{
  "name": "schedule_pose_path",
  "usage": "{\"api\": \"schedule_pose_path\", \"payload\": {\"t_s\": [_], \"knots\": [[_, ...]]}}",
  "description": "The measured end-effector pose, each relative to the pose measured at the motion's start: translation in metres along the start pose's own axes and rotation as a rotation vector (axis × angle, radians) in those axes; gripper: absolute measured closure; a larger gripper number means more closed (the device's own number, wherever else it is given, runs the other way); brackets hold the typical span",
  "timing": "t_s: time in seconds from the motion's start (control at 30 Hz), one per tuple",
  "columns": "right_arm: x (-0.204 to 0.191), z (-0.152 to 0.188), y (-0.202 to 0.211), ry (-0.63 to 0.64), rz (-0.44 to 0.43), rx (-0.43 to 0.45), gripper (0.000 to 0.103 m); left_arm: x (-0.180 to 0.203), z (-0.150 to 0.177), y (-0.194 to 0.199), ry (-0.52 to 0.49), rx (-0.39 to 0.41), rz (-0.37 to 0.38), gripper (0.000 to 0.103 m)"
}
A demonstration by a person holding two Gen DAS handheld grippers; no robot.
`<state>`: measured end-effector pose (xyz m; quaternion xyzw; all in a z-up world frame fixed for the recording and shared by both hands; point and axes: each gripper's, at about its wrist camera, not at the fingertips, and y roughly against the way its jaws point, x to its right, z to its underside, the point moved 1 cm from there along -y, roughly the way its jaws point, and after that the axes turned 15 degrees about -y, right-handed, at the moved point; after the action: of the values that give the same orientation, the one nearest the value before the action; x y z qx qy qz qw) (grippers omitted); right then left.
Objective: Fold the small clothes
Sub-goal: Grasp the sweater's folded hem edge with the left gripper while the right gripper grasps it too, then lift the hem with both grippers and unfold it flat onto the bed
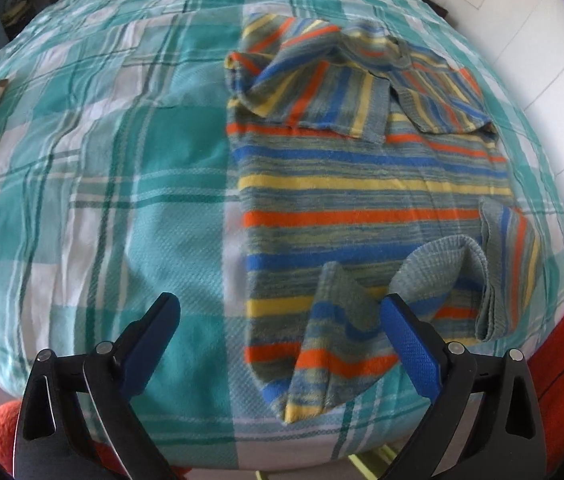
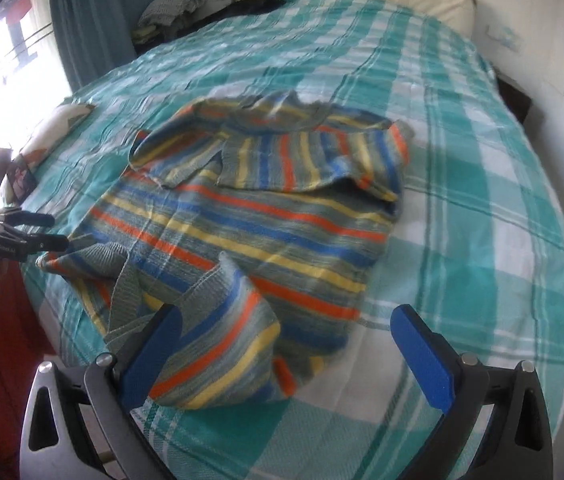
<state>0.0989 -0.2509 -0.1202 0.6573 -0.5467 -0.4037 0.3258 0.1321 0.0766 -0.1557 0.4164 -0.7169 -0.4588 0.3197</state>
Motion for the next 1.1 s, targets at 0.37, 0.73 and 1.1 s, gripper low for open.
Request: {"api": "schedule_pose_path", "payload": {"t_s": [0.37, 0.73, 1.1], "knots": [[-0.027, 0.026, -0.009, 0.16, -0.247, -0.228, 0.096, 0.038, 0.022, 0.041, -0.256, 0.043, 0.166, 0.1], [0.047, 0.125, 0.063, 0.042, -0.055, -0.352, 0.033, -0.003, 0.105, 0.079, -0.164, -0.088, 0.18, 0.054], [0.055, 0.141, -0.008, -0.276, -0.164, -0.507, 0.052, 0.033, 0.082, -0.025, -0.102, -0.324, -0.013, 0.034]]}}
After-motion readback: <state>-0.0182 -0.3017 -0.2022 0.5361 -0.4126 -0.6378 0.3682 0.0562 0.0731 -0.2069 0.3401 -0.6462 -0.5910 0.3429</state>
